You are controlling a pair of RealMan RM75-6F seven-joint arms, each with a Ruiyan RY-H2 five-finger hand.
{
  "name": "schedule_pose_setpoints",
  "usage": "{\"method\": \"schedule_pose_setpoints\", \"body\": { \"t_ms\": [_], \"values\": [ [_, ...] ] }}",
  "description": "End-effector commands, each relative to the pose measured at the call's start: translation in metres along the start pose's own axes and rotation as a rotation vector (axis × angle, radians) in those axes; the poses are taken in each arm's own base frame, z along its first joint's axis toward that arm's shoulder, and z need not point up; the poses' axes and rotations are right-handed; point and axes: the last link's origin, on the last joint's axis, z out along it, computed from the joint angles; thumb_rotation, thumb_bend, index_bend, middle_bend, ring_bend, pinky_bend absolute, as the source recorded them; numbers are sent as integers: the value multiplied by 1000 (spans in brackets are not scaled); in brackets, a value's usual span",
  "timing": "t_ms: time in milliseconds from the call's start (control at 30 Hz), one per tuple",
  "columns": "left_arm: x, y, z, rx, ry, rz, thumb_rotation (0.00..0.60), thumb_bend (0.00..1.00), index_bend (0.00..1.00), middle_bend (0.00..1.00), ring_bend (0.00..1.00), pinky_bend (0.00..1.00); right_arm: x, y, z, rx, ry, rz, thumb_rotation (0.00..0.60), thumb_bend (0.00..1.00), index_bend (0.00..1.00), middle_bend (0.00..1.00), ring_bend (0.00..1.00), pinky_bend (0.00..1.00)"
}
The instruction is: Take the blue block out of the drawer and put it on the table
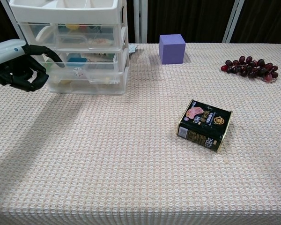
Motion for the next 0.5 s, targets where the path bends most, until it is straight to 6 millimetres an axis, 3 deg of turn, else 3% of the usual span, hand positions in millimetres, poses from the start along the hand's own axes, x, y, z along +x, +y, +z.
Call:
{"method": "schedule_pose_setpoints", "body": {
  "t_ms": [33,500],
  "values": [
    [3,3,-4,-19,-9,2,600,524,401,757,916,1000,0,0,0,-1,-1,0,600,225,0,62,0,0],
    [4,14,-37,-63,-124,-29,600,514,418,750,911,1000,-2,0,-3,-5,-3,-5,600,225,0,62,0,0]
  ]
}}
